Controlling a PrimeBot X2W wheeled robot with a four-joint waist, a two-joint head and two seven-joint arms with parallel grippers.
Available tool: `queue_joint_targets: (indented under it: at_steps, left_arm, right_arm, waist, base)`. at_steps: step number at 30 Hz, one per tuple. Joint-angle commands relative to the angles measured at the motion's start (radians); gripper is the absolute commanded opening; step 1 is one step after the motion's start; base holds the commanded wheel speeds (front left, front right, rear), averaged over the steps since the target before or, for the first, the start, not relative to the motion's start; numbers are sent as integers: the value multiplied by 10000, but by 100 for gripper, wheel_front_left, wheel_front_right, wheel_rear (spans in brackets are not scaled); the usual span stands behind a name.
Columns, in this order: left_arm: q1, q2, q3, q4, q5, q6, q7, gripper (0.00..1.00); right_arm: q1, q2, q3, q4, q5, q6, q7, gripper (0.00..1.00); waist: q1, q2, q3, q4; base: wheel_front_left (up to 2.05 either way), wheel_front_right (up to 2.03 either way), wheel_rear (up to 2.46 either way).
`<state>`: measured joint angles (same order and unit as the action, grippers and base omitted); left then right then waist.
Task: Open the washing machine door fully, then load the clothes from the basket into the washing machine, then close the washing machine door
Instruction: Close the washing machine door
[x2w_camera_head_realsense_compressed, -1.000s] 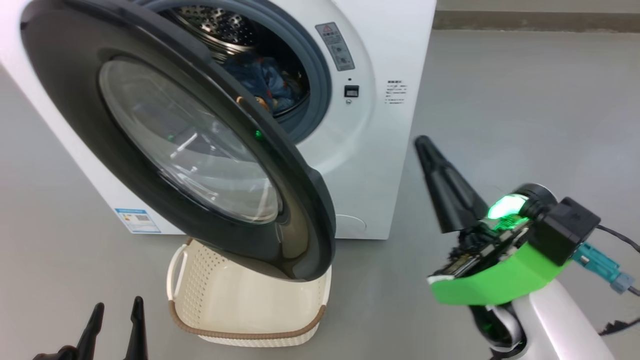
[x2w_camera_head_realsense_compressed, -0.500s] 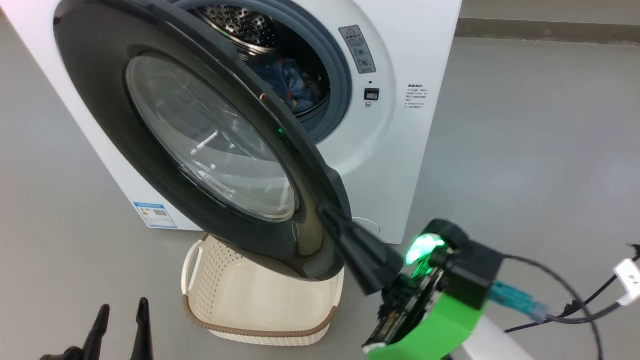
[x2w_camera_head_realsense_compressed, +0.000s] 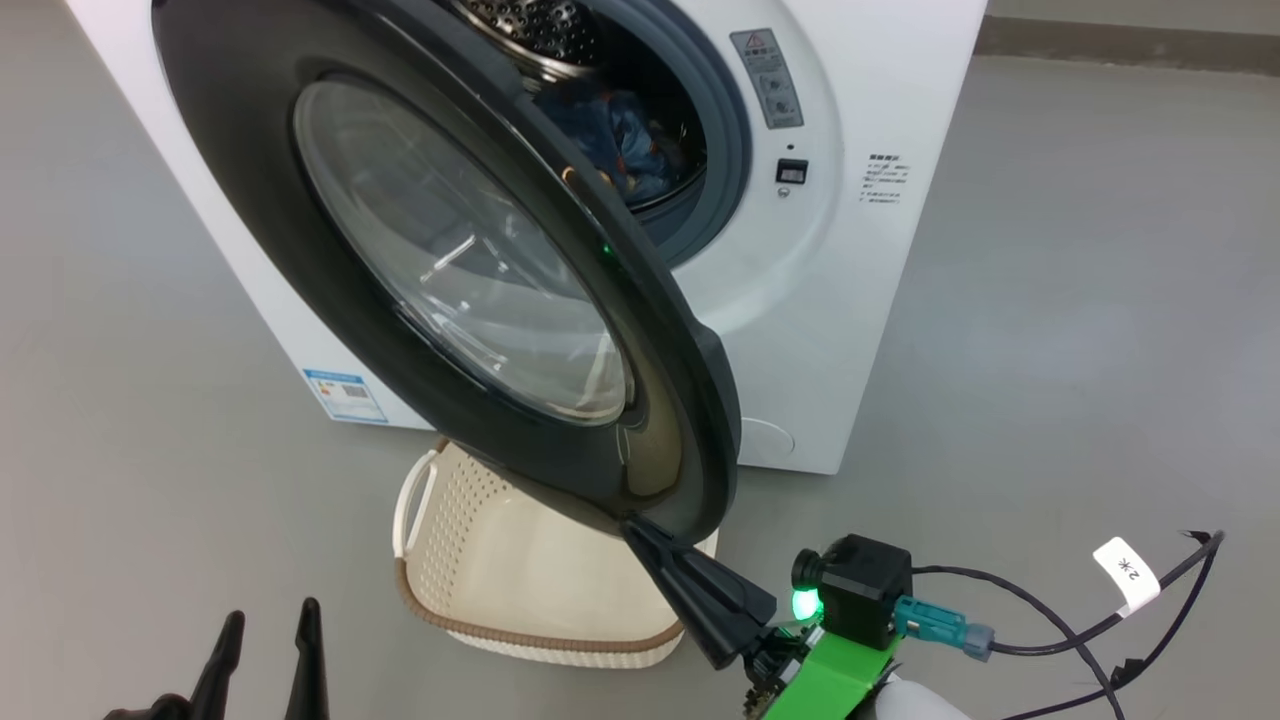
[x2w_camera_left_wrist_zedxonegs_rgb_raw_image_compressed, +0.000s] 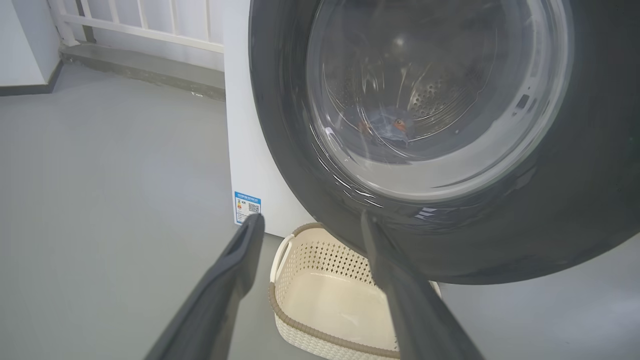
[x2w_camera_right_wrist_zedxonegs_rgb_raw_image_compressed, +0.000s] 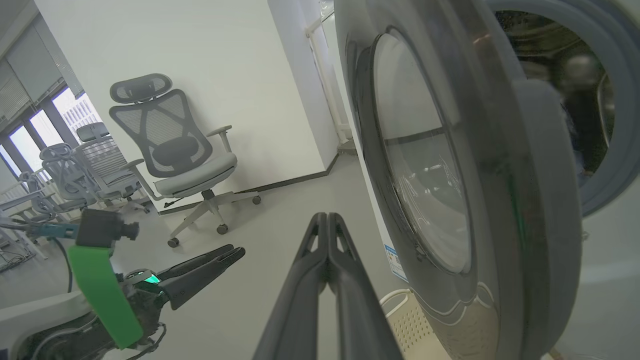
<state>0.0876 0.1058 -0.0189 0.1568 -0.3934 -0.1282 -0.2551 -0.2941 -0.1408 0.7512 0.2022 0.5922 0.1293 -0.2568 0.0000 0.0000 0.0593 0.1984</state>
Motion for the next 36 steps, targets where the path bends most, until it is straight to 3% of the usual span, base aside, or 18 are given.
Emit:
queue_joint_targets:
  at_steps: [1, 18, 36]
  left_arm:
    - [-324, 57, 312, -185, -37, -25, -67, 100]
    - [-1333, -304, -77, -159, -186, -25, -67, 100]
    - [-1800, -339, -156, -271, -187, -25, -67, 100]
  right_arm:
    - [-20, 69, 133, -151, 110, 14, -49, 0]
    - [-1126, -103, -236, 1276, 71, 14, -49, 0]
    - [-1669, -202, -1220, 1491, -141, 14, -49, 0]
  waist:
    - [0, 0, 173, 136]
    - [0, 0, 1688, 692]
    - [0, 0, 2334, 704]
  base:
    - [0, 0, 0]
    - [0, 0, 0]
    - [0, 0, 0]
